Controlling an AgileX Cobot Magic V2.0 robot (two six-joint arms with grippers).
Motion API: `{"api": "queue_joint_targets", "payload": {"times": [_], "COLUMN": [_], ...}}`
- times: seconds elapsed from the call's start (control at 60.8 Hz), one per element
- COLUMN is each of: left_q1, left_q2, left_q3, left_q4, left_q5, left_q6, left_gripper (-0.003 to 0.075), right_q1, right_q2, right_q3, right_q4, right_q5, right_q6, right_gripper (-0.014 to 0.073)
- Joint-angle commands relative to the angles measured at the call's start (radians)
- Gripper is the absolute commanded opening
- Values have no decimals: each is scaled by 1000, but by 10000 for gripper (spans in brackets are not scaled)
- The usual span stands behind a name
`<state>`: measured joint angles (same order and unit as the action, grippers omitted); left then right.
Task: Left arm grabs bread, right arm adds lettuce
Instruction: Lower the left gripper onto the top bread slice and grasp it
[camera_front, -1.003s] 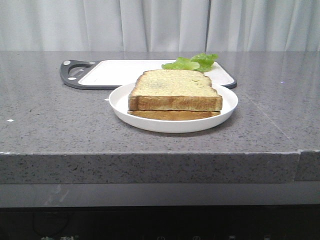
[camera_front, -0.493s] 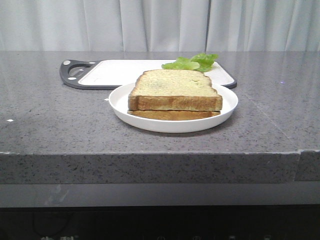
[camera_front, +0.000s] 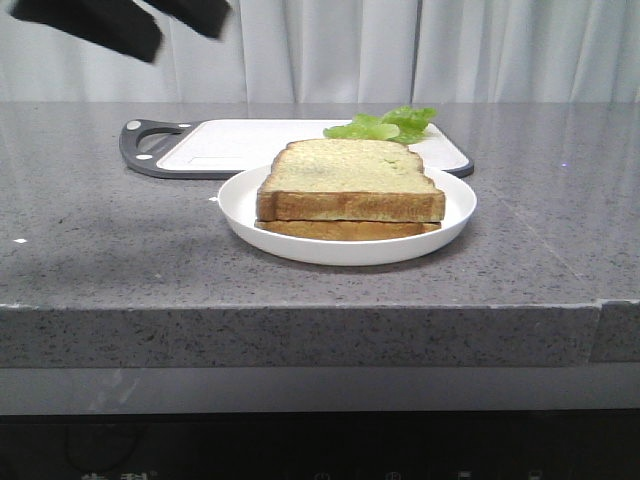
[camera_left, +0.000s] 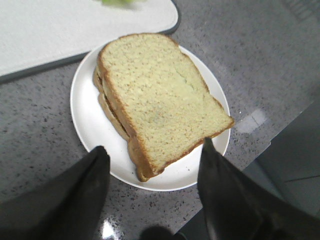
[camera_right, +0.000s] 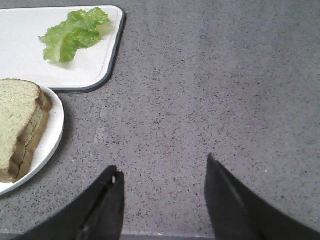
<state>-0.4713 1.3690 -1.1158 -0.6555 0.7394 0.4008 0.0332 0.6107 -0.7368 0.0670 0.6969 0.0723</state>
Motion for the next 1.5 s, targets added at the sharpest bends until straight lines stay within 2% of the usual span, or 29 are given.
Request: {"api": "queue_joint_targets", "payload": {"times": [0.0,0.181,0.395,0.822,0.888,1.02,1.233,1.48], "left_q1": [-57,-74,-74,-74,-74,-74,-69,-35], "left_q2": [35,154,247,332,332,333,333,235], "left_q3": [-87,-186,-246,-267,-267,-267,-270,-279], "left_q4": [120,63,49,23,23,23,37,30], "left_q5": [-33,33,36,23,23,25,28,40], "left_q6": [-179,-197,-197,-197,-197,-195,-193,-193], "left_gripper": [400,400,400,392,347,187,-22,-20], "right_q1": [0,0,0,0,0,0,0,0], "right_q2": [7,7,7,7,7,7,7,7], "right_q3": [-34,-34,-34,-34,-34,-34,-34,-34], "right_q4": [13,16,16,16,16,16,16,16], "right_q5": [-67,-66,-66,-65,-65,-64,-69,-70], "right_q6": [1,1,1,1,1,1,1,1], "right_gripper": [396,396,396,396,396,396,396,396]}}
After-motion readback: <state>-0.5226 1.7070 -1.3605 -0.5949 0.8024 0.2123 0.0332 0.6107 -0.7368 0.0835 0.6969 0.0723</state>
